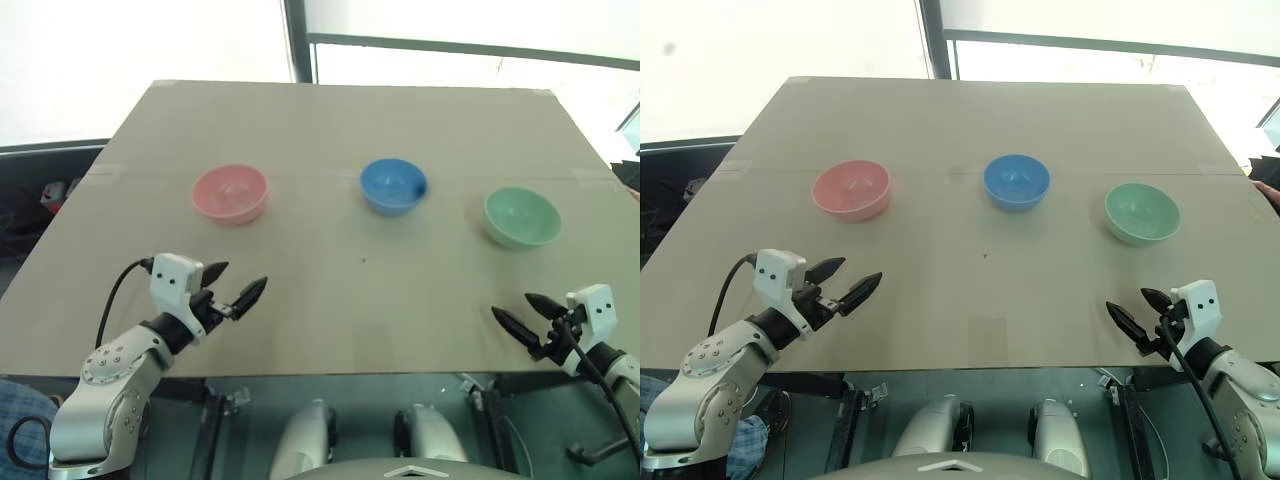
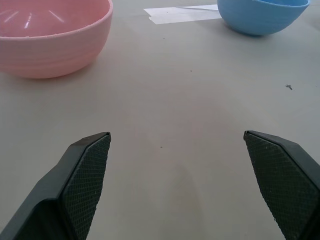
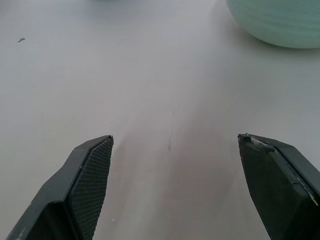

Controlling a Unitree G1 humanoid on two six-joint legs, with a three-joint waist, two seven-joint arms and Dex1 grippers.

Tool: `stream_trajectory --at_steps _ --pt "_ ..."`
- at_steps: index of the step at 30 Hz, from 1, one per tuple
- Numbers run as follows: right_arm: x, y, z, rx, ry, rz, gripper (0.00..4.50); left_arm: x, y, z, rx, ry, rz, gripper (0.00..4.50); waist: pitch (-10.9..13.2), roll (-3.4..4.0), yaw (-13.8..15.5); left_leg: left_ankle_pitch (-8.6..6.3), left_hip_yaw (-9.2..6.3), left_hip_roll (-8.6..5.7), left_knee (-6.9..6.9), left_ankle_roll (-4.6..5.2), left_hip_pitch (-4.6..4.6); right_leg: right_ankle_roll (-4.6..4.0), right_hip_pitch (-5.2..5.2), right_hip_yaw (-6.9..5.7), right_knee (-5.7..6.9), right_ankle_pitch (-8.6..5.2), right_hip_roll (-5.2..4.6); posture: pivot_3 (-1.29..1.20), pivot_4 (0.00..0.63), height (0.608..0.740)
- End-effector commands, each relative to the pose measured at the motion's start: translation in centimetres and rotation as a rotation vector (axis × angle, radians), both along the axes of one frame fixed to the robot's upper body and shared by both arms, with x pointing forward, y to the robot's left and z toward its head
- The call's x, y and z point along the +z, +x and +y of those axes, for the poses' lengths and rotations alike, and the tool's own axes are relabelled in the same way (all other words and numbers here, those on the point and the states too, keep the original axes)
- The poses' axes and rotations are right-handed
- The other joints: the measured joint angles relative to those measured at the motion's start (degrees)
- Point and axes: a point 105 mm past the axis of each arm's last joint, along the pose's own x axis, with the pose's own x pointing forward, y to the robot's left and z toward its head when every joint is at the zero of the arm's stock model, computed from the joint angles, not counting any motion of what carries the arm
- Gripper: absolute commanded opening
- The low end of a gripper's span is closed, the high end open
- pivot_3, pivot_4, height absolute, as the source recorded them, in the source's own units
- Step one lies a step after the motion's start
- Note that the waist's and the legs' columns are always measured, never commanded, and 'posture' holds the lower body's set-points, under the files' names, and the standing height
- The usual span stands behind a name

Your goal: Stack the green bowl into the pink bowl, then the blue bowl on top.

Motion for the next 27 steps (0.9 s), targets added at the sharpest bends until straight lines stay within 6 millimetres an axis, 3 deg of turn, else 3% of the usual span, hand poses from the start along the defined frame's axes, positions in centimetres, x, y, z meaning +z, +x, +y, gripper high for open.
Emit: stream_trajectory --at_steps 1,17,24,27 --pt "0.6 0.2 -0.3 0.005 -0.014 -0.034 4.18 0.7 0.0 -0.2 -0.007 -0.004 -0.039 4.5 0.0 0.0 0.0 0.0 0.0 0.0 0.0 0.0 0.0 0.0 0.0 0.0 0.0 0.0 0.0 0.0 0.15 0.74" --pt "1.0 0.4 0.4 0.038 -0.006 -0.059 4.18 0.3 -0.1 0.0 -0.029 -0.023 -0.053 4.5 0.0 0.0 0.0 0.0 0.0 0.0 0.02 0.0 0.01 0.0 0.01 0.01 0.01 0.0 0.04 0.0 0.15 0.74" --pt "1.8 0.1 2.5 0.163 0.043 -0.07 4.18 0.5 -0.3 -0.1 -0.054 -0.029 -0.061 4.5 0.0 0.0 -0.02 0.0 0.0 0.01 0.01 0.0 0.01 0.0 0.01 0.02 0.01 0.0 0.03 0.0 0.15 0.74" --pt "2.7 0.1 4.1 0.25 0.051 -0.1 4.18 1.6 0.5 0.3 -0.029 -0.009 -0.104 4.5 0.01 -0.01 0.0 0.0 0.0 0.01 0.02 0.0 0.01 0.0 0.01 0.01 0.01 0.0 0.03 0.0 0.15 0.74"
